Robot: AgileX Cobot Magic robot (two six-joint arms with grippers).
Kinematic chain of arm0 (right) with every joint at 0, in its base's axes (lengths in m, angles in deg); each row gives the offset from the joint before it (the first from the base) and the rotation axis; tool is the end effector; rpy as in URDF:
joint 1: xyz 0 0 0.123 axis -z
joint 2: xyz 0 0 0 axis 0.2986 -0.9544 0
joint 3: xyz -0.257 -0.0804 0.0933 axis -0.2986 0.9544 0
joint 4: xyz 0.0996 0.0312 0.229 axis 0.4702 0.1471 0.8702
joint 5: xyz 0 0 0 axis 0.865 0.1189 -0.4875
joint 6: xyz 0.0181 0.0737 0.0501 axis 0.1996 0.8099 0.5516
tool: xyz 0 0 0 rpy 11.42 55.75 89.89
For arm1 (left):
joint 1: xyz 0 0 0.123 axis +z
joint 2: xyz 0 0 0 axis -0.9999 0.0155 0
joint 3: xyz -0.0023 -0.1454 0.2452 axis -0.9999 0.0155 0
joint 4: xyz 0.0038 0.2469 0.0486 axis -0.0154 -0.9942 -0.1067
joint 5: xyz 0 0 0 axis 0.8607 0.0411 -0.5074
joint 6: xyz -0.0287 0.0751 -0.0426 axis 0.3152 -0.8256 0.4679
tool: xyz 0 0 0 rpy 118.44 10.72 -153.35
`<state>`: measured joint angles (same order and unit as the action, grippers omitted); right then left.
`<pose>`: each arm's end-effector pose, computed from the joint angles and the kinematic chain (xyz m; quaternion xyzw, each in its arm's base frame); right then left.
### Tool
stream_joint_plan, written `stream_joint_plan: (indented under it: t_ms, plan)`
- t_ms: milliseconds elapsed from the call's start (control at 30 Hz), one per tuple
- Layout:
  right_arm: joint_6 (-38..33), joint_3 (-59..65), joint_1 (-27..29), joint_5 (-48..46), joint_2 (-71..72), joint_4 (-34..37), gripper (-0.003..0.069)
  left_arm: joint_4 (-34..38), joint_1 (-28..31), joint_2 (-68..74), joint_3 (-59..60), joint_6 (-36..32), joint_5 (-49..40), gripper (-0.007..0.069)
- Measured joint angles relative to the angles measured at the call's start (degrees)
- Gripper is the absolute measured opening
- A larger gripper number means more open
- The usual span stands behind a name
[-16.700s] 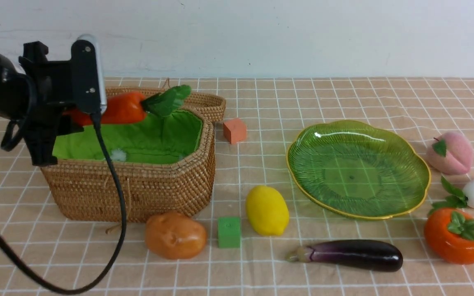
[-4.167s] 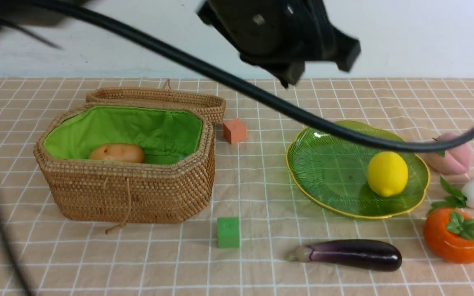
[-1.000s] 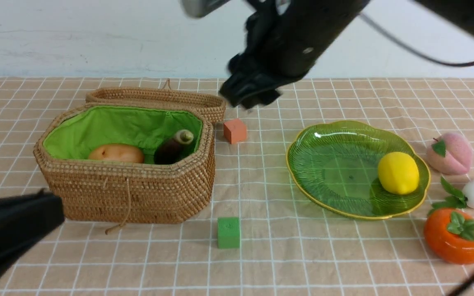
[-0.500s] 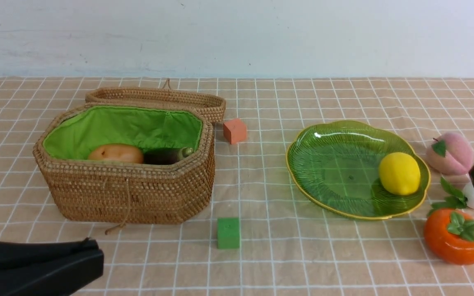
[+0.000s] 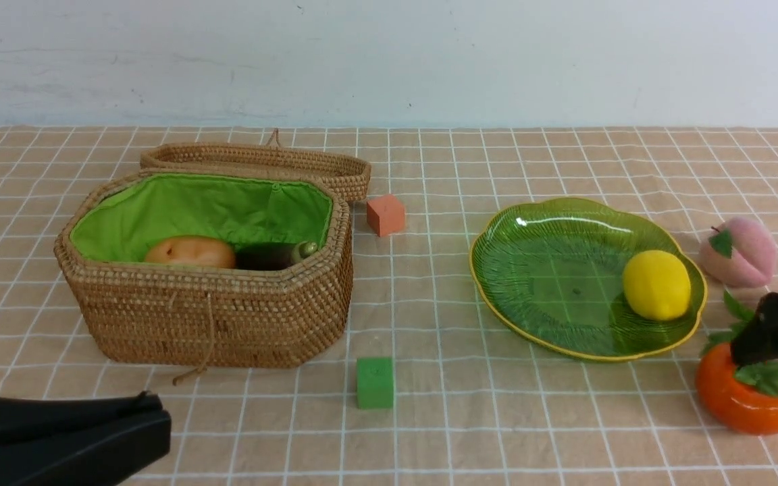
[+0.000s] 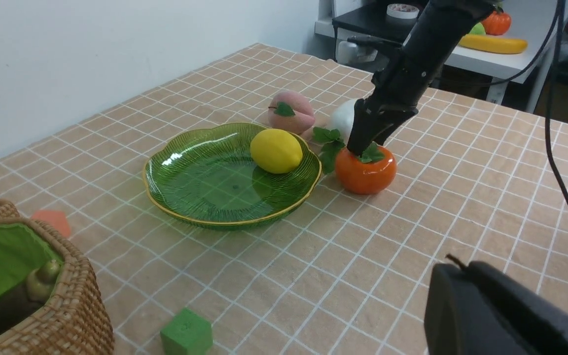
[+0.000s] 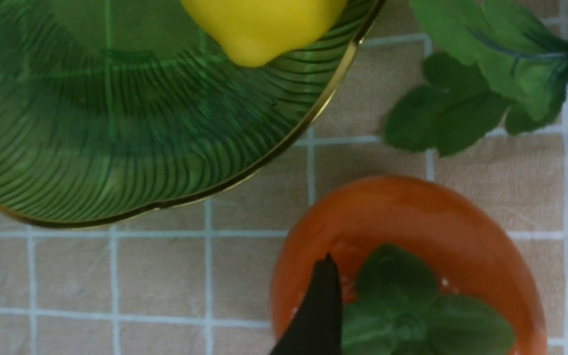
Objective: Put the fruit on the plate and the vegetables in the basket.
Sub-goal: Grab a tomato with your right arm and place it on the plate on the right.
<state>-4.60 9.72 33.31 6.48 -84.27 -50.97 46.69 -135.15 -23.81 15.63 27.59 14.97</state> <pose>0.3138 -0.0587 0.1999 0.0361 0.9695 0.1214 0.2098 0.0580 -0.0753 0.3563 0.3373 0.6865 -0.2892 0.5756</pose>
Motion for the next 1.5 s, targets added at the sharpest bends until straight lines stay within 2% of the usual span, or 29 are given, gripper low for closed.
stream_joint_plan:
  t_ms: [300,467,567,667,800,1067,1133,1233,1267,1367,1400,1500]
  plan:
    - [-0.2,-0.3,-0.8,-1.9,-2.2,2.9,0.0662,0.0,0.0,0.0,0.0,0.0,-1.6,-0.0013]
    - [3.1,-0.3,-1.7,-9.3,-2.8,-0.6,0.0649,-0.1,0.0,0.0,0.0,0.0,-1.6,-0.0013]
    - [3.5,-0.2,-1.7,-10.6,-2.9,-1.6,0.0645,-0.1,0.0,0.0,0.0,0.0,-1.6,-0.0013]
    - [3.7,-0.2,-1.7,-11.0,-2.9,-1.9,0.0616,-0.1,0.0,0.0,0.0,0.0,-1.6,-0.0013]
    - [4.7,-0.2,-1.7,-11.5,-2.9,-1.8,0.0505,-0.1,0.0,0.0,0.0,0.0,-1.6,-0.0013]
    - [8.9,-1.8,-2.3,-17.1,-0.5,-1.4,0.0507,-0.1,0.0,0.0,0.0,0.0,-0.9,-0.0013]
    - [10.0,-3.8,-4.2,-17.4,1.9,0.0,0.0507,-0.1,0.0,0.2,0.0,0.1,0.4,-0.0013]
    - [10.1,-8.8,-10.3,-14.0,4.8,4.0,0.0507,-0.1,0.0,2.2,0.0,2.1,3.6,-0.0013]
    - [9.2,-10.5,-13.9,-10.6,4.9,5.5,0.0507,-0.2,0.0,3.7,0.0,3.6,5.1,-0.0013]
    - [7.4,-12.9,-18.4,-3.7,3.8,6.7,0.0507,-0.2,0.0,6.3,0.0,6.2,6.9,-0.0013]
    - [6.3,-14.1,-21.8,1.9,1.8,7.3,0.0507,-0.2,0.0,7.9,0.0,7.6,8.5,-0.0013]
    - [4.6,-16.1,-25.3,10.4,-3.6,7.5,0.0507,-0.2,0.0,10.1,0.0,8.6,12.4,-0.0013]
